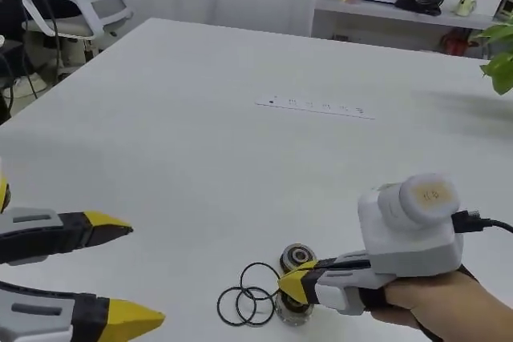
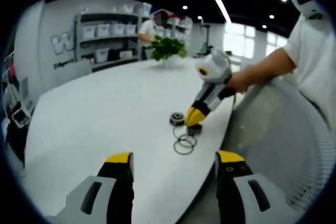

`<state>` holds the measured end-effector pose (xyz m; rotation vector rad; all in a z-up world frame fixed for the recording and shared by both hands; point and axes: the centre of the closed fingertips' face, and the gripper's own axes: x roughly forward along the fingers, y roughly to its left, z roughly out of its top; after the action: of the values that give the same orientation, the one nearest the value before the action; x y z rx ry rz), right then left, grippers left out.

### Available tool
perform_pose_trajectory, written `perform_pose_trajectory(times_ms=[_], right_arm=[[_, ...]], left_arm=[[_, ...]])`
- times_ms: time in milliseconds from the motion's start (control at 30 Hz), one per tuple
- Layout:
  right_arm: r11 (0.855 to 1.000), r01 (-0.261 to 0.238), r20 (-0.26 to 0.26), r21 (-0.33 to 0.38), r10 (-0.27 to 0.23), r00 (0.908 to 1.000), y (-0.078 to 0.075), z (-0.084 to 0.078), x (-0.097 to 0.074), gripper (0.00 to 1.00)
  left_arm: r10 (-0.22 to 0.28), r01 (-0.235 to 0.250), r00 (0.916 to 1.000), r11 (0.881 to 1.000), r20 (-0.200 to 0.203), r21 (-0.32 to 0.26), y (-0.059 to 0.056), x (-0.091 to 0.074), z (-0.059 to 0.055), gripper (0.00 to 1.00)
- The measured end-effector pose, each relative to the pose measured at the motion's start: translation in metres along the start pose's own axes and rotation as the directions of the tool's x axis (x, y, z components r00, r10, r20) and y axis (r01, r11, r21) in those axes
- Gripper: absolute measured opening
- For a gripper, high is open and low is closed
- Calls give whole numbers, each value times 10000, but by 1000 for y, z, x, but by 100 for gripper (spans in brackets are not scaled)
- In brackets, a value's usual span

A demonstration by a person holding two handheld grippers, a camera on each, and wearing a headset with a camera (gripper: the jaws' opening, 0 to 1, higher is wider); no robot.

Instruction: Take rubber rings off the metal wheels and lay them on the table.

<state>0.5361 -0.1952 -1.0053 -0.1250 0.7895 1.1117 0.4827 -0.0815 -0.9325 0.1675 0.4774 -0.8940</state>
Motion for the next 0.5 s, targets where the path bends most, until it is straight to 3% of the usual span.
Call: perform_pose_trajectory(times_ms=[500], right_arm=[[9999, -150, -34, 25, 150, 9999, 3, -1, 1, 0]], left_arm=[[-70, 71, 9999, 9999, -87, 90, -4, 2, -2, 63]])
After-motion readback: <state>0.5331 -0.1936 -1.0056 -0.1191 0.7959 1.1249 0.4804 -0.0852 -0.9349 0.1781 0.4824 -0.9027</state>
